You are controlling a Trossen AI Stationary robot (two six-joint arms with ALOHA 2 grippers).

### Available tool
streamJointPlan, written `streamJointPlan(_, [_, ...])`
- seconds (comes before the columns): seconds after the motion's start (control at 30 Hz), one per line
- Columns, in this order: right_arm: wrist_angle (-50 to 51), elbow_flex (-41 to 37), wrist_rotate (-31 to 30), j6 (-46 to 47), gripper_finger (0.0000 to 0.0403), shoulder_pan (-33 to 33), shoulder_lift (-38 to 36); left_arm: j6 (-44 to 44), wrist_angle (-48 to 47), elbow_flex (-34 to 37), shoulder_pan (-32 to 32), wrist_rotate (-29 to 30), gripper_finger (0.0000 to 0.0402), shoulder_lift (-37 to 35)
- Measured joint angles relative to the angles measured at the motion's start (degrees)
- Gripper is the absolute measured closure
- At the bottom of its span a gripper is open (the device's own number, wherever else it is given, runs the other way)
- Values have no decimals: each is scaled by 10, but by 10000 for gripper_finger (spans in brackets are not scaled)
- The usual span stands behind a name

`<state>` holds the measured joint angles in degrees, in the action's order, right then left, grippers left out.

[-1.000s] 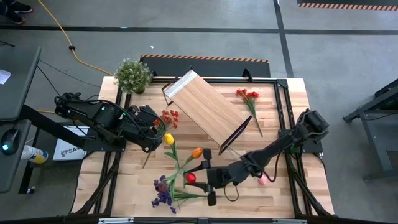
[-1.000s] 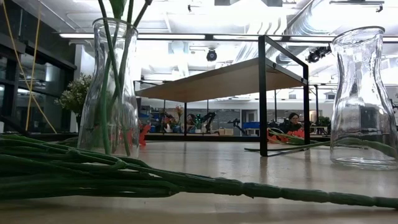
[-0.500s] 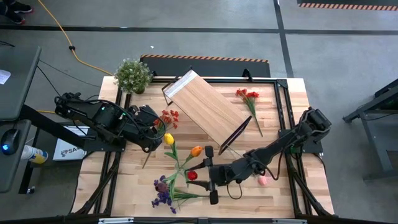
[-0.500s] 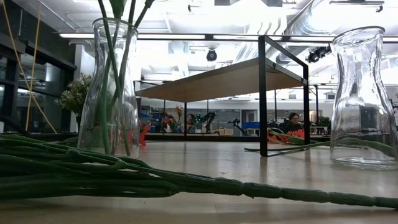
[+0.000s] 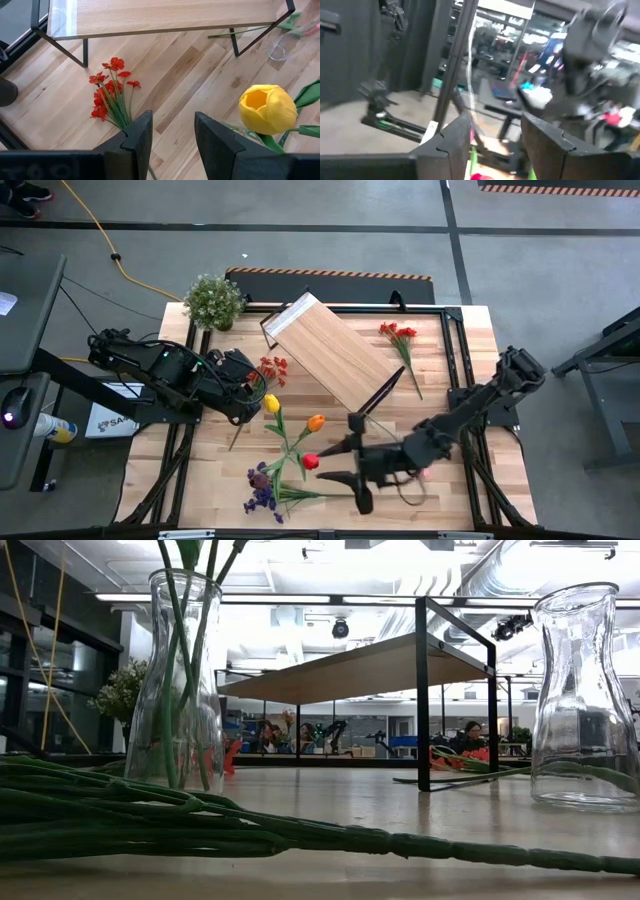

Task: Pick and place flowers into a vace then onto a shelf
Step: Put the pink tulip into the left transparent vase

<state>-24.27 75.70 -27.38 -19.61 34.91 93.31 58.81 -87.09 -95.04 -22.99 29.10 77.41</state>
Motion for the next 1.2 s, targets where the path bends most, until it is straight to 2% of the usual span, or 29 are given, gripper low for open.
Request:
streamJointPlan(0.13, [48, 0, -106, -59, 246, 46, -35, 0, 0, 0, 0, 0, 222, 0])
streamJointPlan(0.37, [152, 0, -351, -61, 251, 129, -85, 0, 0, 0, 0, 0, 222, 0])
streamJointPlan(0.67, [158, 0, -612, -47, 251, 199, -102, 16, 1, 0, 1, -3, 222, 0])
streamJointPlan(0.93, [128, 0, -627, -25, 252, 214, -106, 19, 7, 0, 1, -18, 222, 4])
streamJointPlan(1.2, [170, 0, -625, -38, 252, 197, -108, 21, 25, 0, 1, -45, 222, 4])
